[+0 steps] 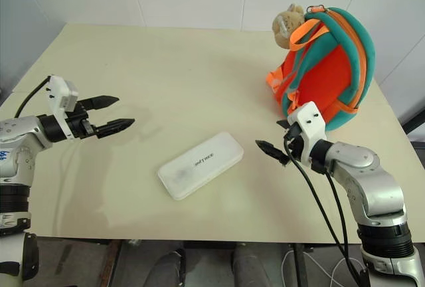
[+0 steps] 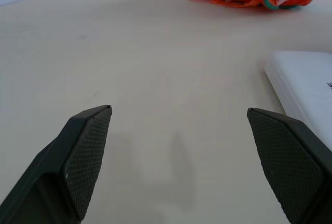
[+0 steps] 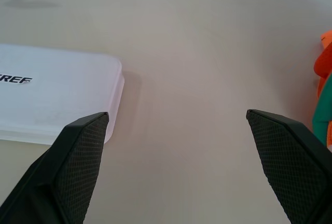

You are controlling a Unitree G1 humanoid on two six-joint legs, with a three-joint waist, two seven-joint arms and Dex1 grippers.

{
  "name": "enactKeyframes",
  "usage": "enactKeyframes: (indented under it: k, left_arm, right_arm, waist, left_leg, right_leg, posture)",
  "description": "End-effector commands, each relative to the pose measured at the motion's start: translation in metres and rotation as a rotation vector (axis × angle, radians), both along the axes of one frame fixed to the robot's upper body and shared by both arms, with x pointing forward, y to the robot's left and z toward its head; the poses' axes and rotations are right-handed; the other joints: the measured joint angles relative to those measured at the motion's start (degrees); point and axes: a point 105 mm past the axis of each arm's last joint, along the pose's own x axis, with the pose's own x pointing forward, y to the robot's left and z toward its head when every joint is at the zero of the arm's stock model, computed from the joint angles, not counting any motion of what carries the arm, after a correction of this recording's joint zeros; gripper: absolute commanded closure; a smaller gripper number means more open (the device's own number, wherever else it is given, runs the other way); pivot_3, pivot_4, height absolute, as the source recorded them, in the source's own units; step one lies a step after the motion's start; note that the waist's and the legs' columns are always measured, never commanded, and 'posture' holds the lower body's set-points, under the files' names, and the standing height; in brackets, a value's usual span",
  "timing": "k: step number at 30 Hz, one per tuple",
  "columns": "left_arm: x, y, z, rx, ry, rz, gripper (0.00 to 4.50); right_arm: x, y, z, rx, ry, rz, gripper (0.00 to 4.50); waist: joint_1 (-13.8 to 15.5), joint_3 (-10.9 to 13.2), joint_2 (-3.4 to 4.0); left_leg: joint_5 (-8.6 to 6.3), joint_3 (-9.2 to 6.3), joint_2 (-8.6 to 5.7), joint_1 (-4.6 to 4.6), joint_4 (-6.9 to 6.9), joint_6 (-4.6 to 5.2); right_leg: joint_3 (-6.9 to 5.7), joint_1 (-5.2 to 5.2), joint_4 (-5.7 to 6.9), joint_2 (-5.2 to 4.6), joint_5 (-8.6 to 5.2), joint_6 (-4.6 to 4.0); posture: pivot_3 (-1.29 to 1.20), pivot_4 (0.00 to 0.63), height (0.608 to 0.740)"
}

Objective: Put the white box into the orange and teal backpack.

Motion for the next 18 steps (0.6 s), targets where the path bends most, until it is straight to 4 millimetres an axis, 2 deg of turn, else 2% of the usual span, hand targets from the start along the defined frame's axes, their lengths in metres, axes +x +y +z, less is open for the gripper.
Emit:
enactKeyframes:
  k: [1, 10, 13, 18]
  left_arm:
    - [0.001, -0.004, 0.015, 0.012, -0.063, -0.019, 0.03]
    - [-0.003, -0.015, 0.005, 0.000, -0.031, -0.039, 0.03]
    - [-0.011, -0.023, -0.001, -0.033, -0.008, -0.062, 0.58]
    - [-0.021, -0.023, -0.011, -0.020, 0.033, -0.045, 2.09]
  right_arm:
    - [-0.003, 0.002, 0.015, 0.014, -0.062, 0.005, 0.00]
    - [0.006, 0.010, 0.018, 0.025, -0.092, -0.029, 0.00]
    - [0.008, 0.015, 0.008, -0.003, -0.066, -0.022, 0.56]
    - [0.019, 0.024, 0.001, -0.009, -0.070, -0.020, 2.20]
  waist:
    - [-0.1, 0.0, 0.00]
    - [-0.1, 0.0, 0.00]
    - [-0.1, 0.0, 0.00]
    - [-0.3, 0.0, 0.00]
  left_leg:
    - [0.00, 0.00, 0.00, 0.00, 0.01, 0.00]
    - [0.00, -0.01, 0.00, 0.02, 0.23, 0.00]
    - [0.00, -0.01, 0.00, 0.01, 0.25, 0.00]
    - [0.00, -0.01, 0.01, 0.02, 0.26, 0.00]
  right_leg:
    - [0.00, -0.01, 0.02, 0.00, 0.00, 0.00]
    - [0.02, 0.01, 0.23, 0.01, 0.00, 0.00]
    - [0.02, 0.01, 0.23, 0.01, 0.00, 0.00]
    - [0.03, 0.01, 0.24, 0.01, 0.00, 0.00]
  posture:
    - [0.00, 0.150, 0.740]
    - [0.00, 0.150, 0.740]
    - [0.00, 0.150, 0.740]
    - [0.00, 0.150, 0.740]
